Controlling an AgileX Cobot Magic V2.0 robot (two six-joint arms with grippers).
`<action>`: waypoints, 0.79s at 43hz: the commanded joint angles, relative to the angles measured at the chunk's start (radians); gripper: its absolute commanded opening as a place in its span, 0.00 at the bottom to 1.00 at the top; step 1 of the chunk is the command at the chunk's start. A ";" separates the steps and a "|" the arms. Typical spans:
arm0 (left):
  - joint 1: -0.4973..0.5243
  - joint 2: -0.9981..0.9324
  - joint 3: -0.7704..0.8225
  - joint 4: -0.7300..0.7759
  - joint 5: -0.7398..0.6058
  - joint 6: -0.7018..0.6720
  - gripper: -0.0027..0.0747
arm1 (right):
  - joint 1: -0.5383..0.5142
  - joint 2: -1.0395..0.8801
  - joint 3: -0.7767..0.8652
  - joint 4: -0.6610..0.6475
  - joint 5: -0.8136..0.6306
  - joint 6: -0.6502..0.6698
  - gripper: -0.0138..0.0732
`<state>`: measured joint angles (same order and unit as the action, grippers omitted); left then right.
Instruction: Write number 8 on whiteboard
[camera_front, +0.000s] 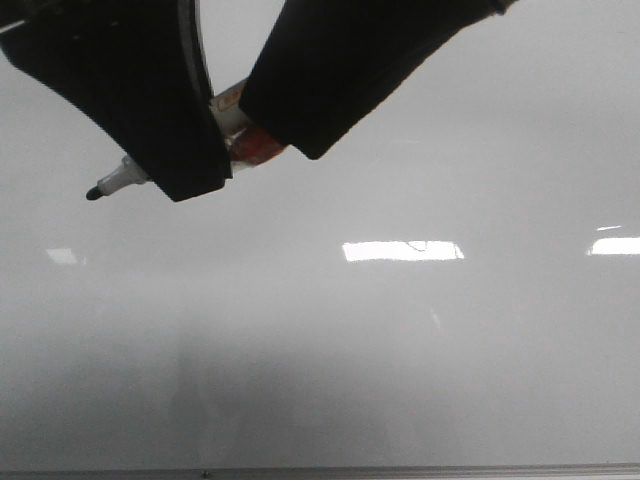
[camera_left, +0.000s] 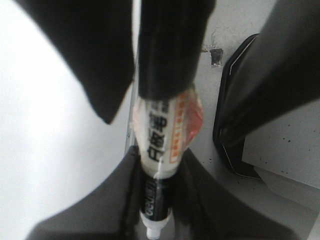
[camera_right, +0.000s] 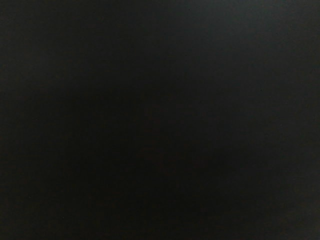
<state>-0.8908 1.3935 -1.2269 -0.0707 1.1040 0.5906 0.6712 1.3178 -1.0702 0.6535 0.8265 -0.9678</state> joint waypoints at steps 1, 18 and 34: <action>-0.005 -0.037 -0.035 -0.017 -0.033 -0.001 0.01 | 0.000 -0.024 -0.033 0.046 -0.015 -0.012 0.38; -0.004 -0.037 -0.035 -0.017 -0.055 -0.084 0.14 | -0.002 -0.024 -0.033 0.046 0.007 -0.012 0.09; 0.124 -0.206 0.167 -0.157 -0.261 -0.108 0.47 | -0.184 -0.088 0.049 0.088 0.010 -0.008 0.09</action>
<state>-0.7923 1.2910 -1.1012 -0.1832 0.9710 0.4824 0.5321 1.2831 -1.0283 0.6734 0.8705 -0.9757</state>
